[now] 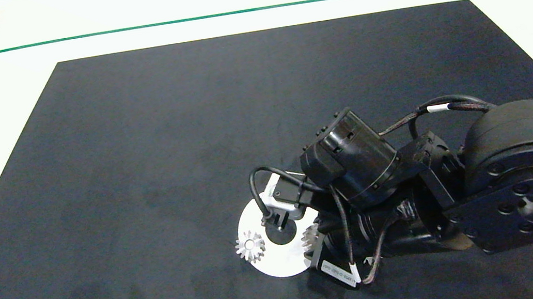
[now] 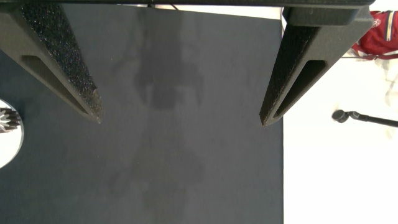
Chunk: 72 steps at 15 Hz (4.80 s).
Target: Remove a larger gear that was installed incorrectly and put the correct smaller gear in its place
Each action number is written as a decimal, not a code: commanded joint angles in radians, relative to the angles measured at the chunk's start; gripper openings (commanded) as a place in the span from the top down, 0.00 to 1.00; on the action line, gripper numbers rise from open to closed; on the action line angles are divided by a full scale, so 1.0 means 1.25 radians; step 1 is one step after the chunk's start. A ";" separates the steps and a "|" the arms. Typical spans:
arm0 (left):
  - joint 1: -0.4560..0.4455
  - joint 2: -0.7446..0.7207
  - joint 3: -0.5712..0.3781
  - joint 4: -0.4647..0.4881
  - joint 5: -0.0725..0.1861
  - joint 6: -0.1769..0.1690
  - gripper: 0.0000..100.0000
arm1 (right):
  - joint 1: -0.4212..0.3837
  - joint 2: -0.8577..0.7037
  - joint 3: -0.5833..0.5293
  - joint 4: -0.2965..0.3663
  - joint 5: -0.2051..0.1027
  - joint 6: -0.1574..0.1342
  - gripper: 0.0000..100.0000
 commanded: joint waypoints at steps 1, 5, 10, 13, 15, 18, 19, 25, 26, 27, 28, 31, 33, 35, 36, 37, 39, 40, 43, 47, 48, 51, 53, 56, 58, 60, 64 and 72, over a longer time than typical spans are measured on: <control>0.000 0.001 0.000 0.004 0.001 0.001 0.00 | 0.001 0.006 -0.005 0.003 -0.001 -0.001 0.75; 0.000 0.001 0.000 0.004 0.001 0.001 0.00 | 0.001 0.007 -0.008 -0.001 -0.001 -0.001 0.75; -0.001 0.001 0.000 0.004 0.001 0.001 0.00 | 0.001 0.007 -0.008 -0.005 0.000 0.000 0.75; -0.001 0.001 0.000 0.004 0.001 0.001 0.00 | 0.003 0.007 -0.008 -0.006 0.000 0.000 0.75; -0.001 0.000 0.000 0.004 0.001 0.001 0.00 | 0.003 0.008 -0.007 -0.005 -0.001 0.000 0.75; 0.000 0.000 0.000 0.004 0.001 0.001 0.00 | 0.003 0.019 -0.003 -0.005 0.000 0.000 0.75; 0.000 0.000 0.000 0.004 0.001 0.001 0.00 | 0.004 0.019 -0.003 -0.005 0.000 0.000 0.75; -0.001 0.001 0.000 0.004 0.001 0.001 0.00 | 0.004 0.024 -0.002 -0.005 0.000 0.000 0.00; -0.001 0.001 0.000 0.004 0.001 0.001 0.00 | 0.004 0.024 -0.002 -0.005 0.000 0.000 0.00; -0.001 0.001 0.000 0.004 0.001 0.001 0.00 | 0.004 0.024 -0.002 -0.005 -0.001 0.000 0.00; -0.001 0.001 0.000 0.004 0.001 0.001 0.00 | 0.004 0.023 -0.002 -0.005 0.000 0.000 0.00; 0.000 0.003 0.000 0.004 0.001 0.001 0.00 | 0.003 0.012 -0.003 -0.005 0.001 0.001 0.00; 0.000 0.004 0.000 0.004 0.001 0.001 0.00 | 0.001 -0.068 0.022 -0.002 -0.001 0.013 0.00; 0.001 0.019 -0.001 0.001 0.001 0.000 0.00 | -0.002 -0.177 0.089 -0.004 -0.031 0.033 0.00; 0.000 0.025 -0.002 0.000 -0.001 -0.002 0.00 | -0.006 -0.235 0.134 -0.005 -0.047 0.065 0.00; 0.000 0.030 -0.006 -0.010 -0.002 -0.010 0.00 | -0.006 -0.295 0.170 -0.004 -0.077 0.093 0.00; -0.008 0.017 -0.006 -0.064 -0.005 -0.089 0.00 | -0.034 -0.413 0.233 -0.004 -0.147 0.141 0.00; -0.018 0.000 -0.005 -0.080 -0.001 -0.103 0.00 | -0.067 -0.456 0.248 -0.002 -0.173 0.178 0.00; -0.024 -0.064 -0.007 -0.086 -0.009 -0.095 0.00 | -0.157 -0.623 0.339 0.001 -0.266 0.204 0.00; -0.045 -0.175 -0.004 -0.102 -0.018 -0.052 0.00 | -0.260 -0.861 0.445 0.003 -0.331 0.202 0.00; -0.045 -0.206 0.004 -0.102 -0.021 -0.053 0.00 | -0.314 -0.920 0.475 0.003 -0.331 0.193 0.00; -0.042 -0.343 0.066 -0.102 -0.018 -0.052 0.00 | -0.439 -1.133 0.556 0.003 -0.331 0.112 0.00; -0.026 -0.434 0.086 -0.099 -0.015 -0.038 0.00 | -0.492 -1.234 0.575 0.000 -0.331 0.102 0.00; 0.021 -0.532 0.120 -0.098 -0.017 -0.037 0.00 | -0.520 -1.349 0.557 0.001 -0.333 0.069 0.00; 0.024 -0.608 0.184 -0.098 -0.017 -0.037 0.00 | -0.553 -1.408 0.556 0.001 -0.342 0.045 0.00; 0.024 -0.662 0.268 -0.094 -0.017 -0.047 0.00 | -0.556 -1.409 0.540 0.001 -0.373 0.063 0.00; -0.037 -0.666 0.318 -0.107 -0.020 -0.089 0.00 | -0.561 -1.408 0.522 0.001 -0.429 0.069 0.00; -0.049 -0.732 0.471 -0.101 -0.048 -0.051 0.00 | -0.735 -1.480 0.695 -0.016 -0.310 0.025 0.00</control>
